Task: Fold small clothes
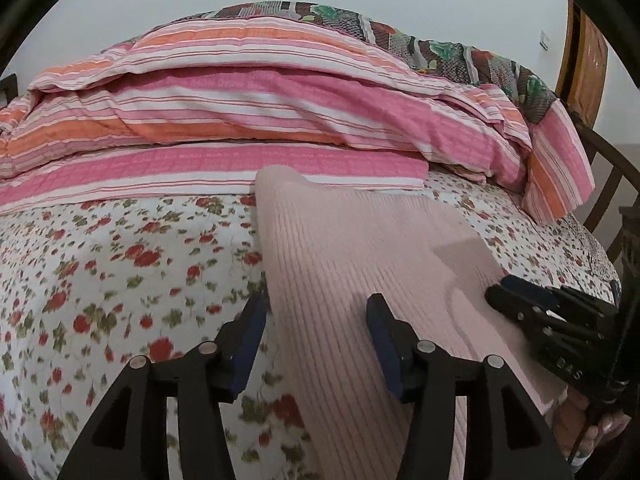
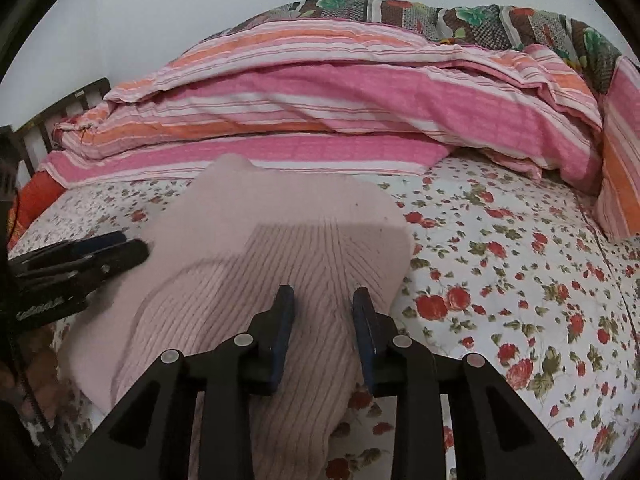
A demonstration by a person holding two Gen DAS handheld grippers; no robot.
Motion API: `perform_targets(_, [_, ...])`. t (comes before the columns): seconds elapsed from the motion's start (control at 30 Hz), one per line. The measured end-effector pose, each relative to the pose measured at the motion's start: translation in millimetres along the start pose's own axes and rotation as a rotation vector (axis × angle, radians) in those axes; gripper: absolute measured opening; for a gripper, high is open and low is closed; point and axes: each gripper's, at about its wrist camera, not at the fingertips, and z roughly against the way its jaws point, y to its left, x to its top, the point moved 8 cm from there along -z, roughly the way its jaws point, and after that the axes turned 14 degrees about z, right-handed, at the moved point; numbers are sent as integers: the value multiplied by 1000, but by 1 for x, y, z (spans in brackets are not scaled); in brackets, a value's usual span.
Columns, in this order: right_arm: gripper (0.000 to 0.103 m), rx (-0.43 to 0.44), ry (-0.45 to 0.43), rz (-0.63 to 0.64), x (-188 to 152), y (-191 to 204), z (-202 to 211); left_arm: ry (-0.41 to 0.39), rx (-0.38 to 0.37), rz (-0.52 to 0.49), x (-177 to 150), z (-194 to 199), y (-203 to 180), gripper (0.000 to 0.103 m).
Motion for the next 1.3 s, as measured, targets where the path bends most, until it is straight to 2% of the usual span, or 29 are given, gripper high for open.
perform_targets(0.23, [29, 4, -52, -31, -11, 0, 0, -62, 12, -53, -13, 6, 0, 52])
perform_targets(0.43, [33, 4, -72, -38, -12, -1, -3, -119, -9, -25, -18, 4, 7, 61])
perform_targets(0.6, [33, -38, -78, -4, -11, 3, -2, -117, -36, 20, -18, 4, 13, 65])
perform_targets(0.97, [34, -82, -84, 23, -11, 4, 1, -166, 19, -19, -21, 10, 9, 66])
perform_targets(1.3, [37, -76, -86, 9, -11, 1, 1, -180, 46, -33, -20, 10, 8, 67])
